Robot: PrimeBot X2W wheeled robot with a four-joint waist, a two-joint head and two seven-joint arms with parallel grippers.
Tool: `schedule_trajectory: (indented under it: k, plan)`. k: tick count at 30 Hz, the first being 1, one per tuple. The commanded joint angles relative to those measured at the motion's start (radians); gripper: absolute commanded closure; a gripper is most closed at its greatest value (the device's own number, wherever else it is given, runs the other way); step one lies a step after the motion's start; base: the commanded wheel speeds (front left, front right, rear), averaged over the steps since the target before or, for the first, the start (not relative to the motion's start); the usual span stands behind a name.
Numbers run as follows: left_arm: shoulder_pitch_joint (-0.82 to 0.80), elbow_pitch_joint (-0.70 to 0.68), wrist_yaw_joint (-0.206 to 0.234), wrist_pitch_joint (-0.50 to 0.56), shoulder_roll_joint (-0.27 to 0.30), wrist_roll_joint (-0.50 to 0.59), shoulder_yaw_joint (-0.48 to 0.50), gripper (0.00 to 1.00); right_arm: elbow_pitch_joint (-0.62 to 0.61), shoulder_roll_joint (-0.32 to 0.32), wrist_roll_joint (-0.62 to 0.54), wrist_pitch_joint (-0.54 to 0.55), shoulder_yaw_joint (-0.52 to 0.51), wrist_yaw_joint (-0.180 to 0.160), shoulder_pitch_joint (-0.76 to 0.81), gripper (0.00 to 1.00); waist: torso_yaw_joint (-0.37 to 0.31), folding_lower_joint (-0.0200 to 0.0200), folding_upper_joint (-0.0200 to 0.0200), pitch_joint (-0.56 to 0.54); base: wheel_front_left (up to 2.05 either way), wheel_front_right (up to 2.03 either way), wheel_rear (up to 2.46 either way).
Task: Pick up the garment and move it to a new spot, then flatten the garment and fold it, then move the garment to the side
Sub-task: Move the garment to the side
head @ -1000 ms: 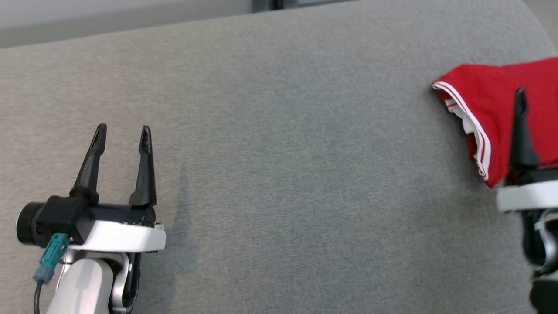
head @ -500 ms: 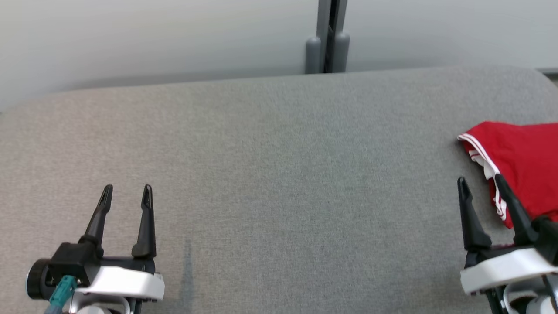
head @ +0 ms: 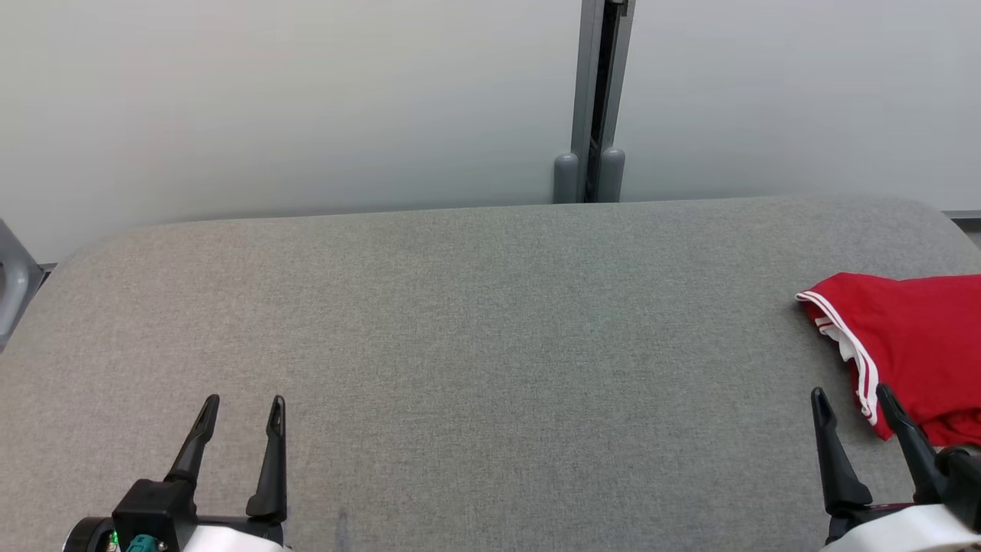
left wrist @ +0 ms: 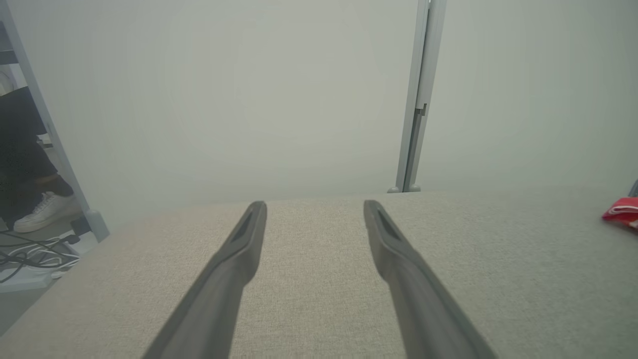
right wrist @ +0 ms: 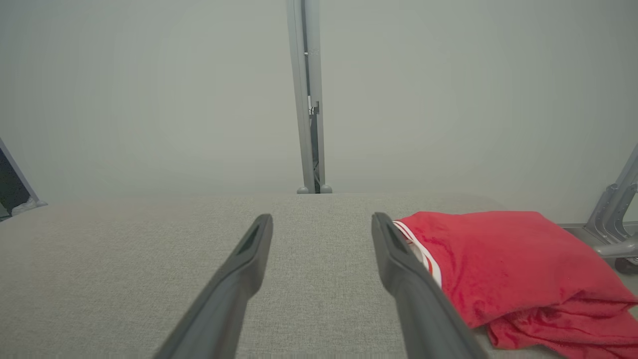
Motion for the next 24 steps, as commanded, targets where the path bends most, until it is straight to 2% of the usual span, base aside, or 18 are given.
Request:
schedule_trajectory:
  k: [1, 24]
  plan:
    - [0.005, -0.004, 0.006, 0.003, 0.004, 0.001, 0.000, 0.00, -0.007, -0.001, -0.003, 0.004, -0.003, 0.000, 0.011, 0.00, 0.003, 0.0000, -0.0001, -0.004, 0.00, 0.00, 0.00]
    - [0.022, -0.022, 0.034, 0.037, 0.013, -0.018, -0.005, 0.00, -0.055, 0.015, -0.010, 0.037, 0.004, 0.000, 0.042, 0.00, 0.009, 0.0000, -0.0001, -0.014, 0.00, 0.00, 0.00]
